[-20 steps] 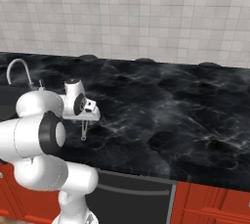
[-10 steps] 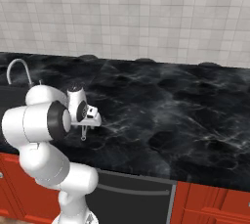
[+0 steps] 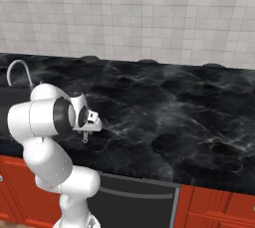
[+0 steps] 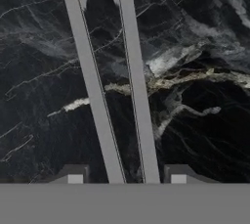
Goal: Pick up the tongs from the counter and place them near the plate next to the oven.
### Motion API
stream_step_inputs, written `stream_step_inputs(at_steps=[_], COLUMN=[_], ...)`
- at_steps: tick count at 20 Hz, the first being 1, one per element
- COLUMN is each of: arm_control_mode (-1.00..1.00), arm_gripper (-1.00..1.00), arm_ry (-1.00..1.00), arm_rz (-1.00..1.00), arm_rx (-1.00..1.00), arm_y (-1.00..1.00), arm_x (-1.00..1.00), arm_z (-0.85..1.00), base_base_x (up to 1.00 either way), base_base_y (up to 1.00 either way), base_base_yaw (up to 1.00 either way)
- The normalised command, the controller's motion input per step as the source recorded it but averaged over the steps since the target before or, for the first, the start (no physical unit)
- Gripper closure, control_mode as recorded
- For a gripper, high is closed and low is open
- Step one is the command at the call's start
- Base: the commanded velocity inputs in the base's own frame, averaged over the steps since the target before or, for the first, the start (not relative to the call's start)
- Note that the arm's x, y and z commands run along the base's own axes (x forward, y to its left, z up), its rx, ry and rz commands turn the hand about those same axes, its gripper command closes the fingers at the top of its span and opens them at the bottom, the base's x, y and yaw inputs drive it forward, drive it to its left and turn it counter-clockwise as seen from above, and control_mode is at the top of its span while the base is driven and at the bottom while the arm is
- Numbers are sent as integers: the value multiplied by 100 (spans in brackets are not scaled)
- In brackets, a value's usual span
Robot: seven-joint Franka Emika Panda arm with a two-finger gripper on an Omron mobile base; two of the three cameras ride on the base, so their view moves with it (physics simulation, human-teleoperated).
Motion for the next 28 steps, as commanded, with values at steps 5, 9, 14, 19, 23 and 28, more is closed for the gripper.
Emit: stream_step_inputs(at_steps=[5,9,14,19,23,28], arm_control_mode=[-100,-100,-100,-100,-100,-100], arm_gripper=[100,100,100,100,100,100], arm_ry=[0,-3,-22,-18,-4,0], arm_rz=[0,0,0,0,0,0], arm_rx=[0,0,1,2,0,0], arm_y=[10,0,0,0,0,-5], arm_x=[0,-1,-31,-35,-12,-1], arm_z=[-8,-1,71,100,100,91], base_base_x=[0,0,0,0,0,0], base_base_y=[0,0,0,0,0,0], base_base_yaw=[0,0,0,0,0,0])
